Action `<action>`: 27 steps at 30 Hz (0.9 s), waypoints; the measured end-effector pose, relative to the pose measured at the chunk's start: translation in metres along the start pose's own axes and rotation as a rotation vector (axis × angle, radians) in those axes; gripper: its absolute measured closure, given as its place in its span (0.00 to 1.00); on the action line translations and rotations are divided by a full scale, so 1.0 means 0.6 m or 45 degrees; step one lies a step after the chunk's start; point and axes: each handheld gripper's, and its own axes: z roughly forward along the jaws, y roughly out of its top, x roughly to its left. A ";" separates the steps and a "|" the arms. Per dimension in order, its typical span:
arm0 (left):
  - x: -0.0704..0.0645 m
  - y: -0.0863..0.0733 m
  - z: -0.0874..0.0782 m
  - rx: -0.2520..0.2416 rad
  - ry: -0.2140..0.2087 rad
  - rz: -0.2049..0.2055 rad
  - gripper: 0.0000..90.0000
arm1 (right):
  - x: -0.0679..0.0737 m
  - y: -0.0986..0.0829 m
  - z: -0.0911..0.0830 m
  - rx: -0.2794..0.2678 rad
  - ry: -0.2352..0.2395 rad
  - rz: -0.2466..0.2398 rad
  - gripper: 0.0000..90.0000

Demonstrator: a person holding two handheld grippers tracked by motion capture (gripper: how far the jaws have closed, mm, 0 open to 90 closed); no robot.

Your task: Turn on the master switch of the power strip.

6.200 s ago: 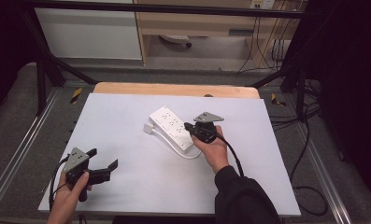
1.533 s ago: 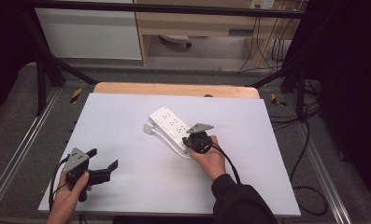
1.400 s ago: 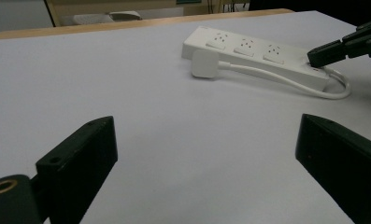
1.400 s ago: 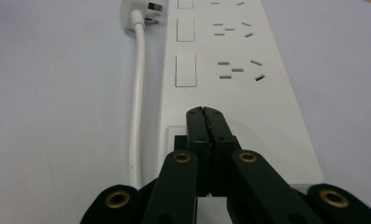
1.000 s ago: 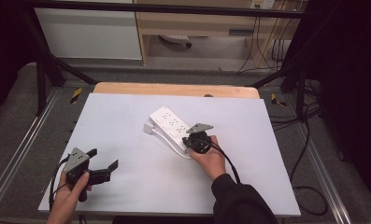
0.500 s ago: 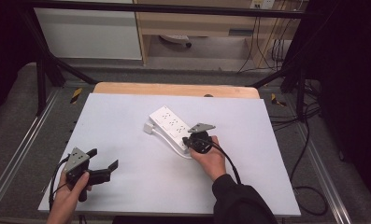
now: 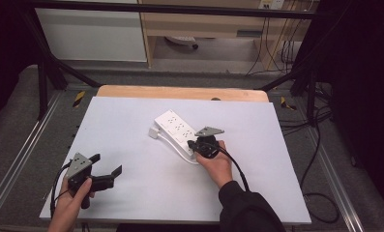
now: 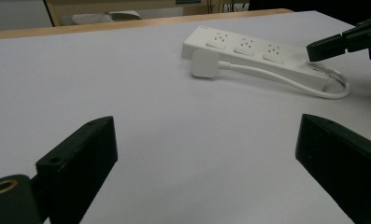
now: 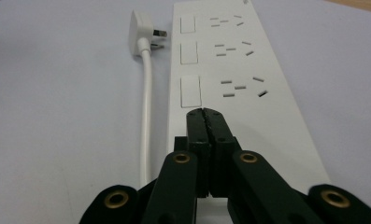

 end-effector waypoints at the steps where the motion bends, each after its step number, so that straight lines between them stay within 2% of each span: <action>1: 0.000 0.000 0.000 0.001 0.001 -0.001 0.06 | 0.000 0.001 -0.002 -0.010 -0.003 0.004 1.00; 8: -0.001 0.000 0.000 0.002 -0.001 0.003 0.06 | -0.006 0.009 -0.010 -0.037 -0.004 0.031 0.93; 11: 0.000 0.000 0.000 0.005 -0.003 0.000 0.06 | -0.011 0.011 -0.012 -0.053 -0.012 0.059 0.84; 15: -0.001 0.000 0.000 0.004 -0.004 0.001 0.06 | -0.017 0.013 -0.014 -0.096 -0.020 0.062 0.73; 19: 0.000 0.000 0.000 0.002 -0.003 -0.004 0.06 | -0.023 0.018 -0.019 -0.094 -0.015 0.089 0.62; 22: 0.000 0.000 0.000 0.003 -0.003 -0.005 0.06 | -0.026 0.023 -0.022 -0.090 -0.020 0.114 0.50; 27: 0.000 -0.001 0.000 0.005 -0.003 -0.006 0.06 | -0.034 0.028 -0.026 -0.098 -0.037 0.126 0.34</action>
